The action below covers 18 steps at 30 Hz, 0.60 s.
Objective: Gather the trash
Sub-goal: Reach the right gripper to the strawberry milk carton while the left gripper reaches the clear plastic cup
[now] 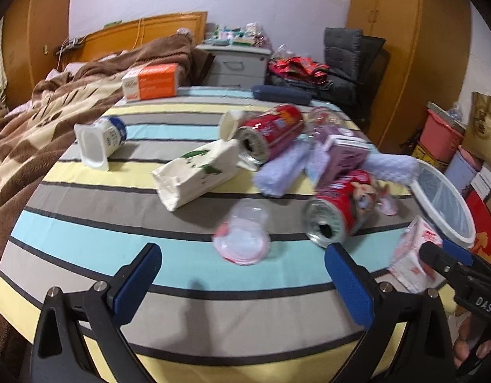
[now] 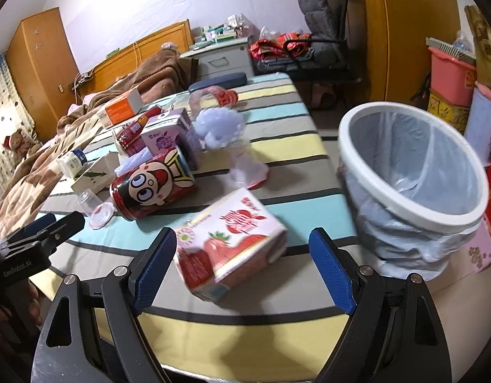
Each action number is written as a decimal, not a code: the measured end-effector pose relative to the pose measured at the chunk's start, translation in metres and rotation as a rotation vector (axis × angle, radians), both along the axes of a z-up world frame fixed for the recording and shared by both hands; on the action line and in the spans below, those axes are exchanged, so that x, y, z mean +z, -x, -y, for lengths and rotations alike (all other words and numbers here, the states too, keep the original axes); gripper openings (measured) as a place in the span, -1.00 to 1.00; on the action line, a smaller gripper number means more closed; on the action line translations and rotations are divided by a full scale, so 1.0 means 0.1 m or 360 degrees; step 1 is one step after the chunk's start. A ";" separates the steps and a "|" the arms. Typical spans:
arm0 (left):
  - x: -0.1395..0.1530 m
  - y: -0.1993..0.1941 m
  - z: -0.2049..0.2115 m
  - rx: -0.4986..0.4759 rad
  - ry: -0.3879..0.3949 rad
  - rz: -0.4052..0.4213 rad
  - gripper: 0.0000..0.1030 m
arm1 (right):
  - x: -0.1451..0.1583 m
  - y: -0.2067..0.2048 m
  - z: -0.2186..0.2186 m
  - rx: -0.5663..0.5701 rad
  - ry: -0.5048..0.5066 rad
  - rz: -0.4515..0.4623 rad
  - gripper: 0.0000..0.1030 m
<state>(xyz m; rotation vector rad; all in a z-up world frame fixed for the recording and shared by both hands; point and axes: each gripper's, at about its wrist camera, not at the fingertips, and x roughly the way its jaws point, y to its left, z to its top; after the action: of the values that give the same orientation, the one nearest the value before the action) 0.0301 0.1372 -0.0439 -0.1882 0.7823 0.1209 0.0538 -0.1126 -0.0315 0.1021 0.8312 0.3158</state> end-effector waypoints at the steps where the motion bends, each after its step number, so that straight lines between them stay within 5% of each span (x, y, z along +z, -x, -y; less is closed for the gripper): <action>1: -0.01 -0.02 -0.05 0.0013 0.0028 -0.0004 0.99 | -0.01 -0.02 -0.02 0.0000 -0.0003 -0.0002 0.68; 12: -0.17 -0.24 -0.14 -0.0067 0.0128 -0.0040 0.33 | -0.04 -0.08 -0.14 -0.0034 0.0067 0.0036 0.55; 18: -0.22 -0.33 -0.13 -0.0107 0.0169 -0.0057 0.18 | 0.00 -0.11 -0.17 0.0059 0.0129 0.0031 0.53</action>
<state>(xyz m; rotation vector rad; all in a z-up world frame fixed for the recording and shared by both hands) 0.0636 0.1501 -0.0656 -0.2609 0.8307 0.0193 0.0646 -0.0953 -0.0316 0.0077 0.8266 0.3172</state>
